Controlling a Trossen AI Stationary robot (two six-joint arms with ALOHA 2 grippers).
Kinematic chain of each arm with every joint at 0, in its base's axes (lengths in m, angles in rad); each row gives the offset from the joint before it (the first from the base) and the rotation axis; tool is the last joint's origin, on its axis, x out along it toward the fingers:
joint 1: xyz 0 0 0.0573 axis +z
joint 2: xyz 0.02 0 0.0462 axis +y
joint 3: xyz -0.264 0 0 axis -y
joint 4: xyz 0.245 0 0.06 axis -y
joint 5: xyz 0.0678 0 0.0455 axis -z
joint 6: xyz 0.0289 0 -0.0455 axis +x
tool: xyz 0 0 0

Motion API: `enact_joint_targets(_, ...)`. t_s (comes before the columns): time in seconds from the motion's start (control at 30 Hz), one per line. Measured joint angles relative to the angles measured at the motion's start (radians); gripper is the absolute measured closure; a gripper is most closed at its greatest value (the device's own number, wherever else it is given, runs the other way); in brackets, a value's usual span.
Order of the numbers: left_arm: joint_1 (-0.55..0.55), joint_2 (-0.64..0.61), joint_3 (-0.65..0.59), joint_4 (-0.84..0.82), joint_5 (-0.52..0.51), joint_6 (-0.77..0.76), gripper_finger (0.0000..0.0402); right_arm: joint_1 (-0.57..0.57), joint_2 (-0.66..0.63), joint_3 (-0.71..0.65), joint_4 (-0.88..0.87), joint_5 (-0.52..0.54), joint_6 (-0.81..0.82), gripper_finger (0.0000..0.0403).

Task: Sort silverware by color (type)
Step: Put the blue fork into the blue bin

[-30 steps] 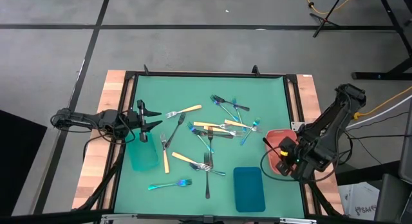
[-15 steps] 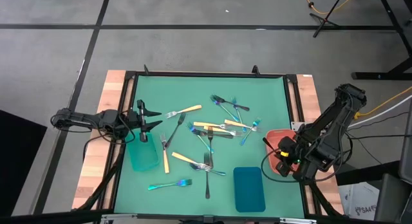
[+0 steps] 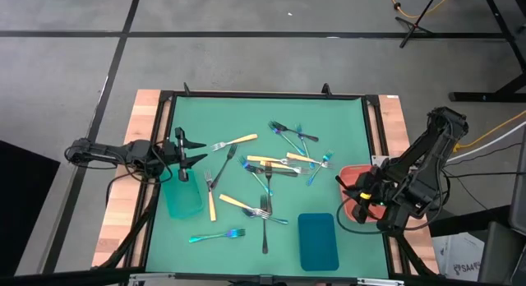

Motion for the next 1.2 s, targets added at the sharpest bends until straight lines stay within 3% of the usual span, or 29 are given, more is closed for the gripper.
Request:
enact_joint_targets(0.4,0.000,0.000,0.000,0.000,0.000,0.000,0.0250,-0.163,0.000,0.000,0.000,0.017,-0.172,0.0352)
enact_joint_targets(0.9,0.000,0.000,0.000,0.000,0.000,0.000,0.0250,-0.506,0.000,0.000,0.041,-0.189,-0.566,0.0351)
enact_joint_targets(1.2,0.000,0.000,0.000,0.000,0.000,0.000,0.0250,-0.684,0.000,0.000,0.133,-0.268,-0.750,0.0296)
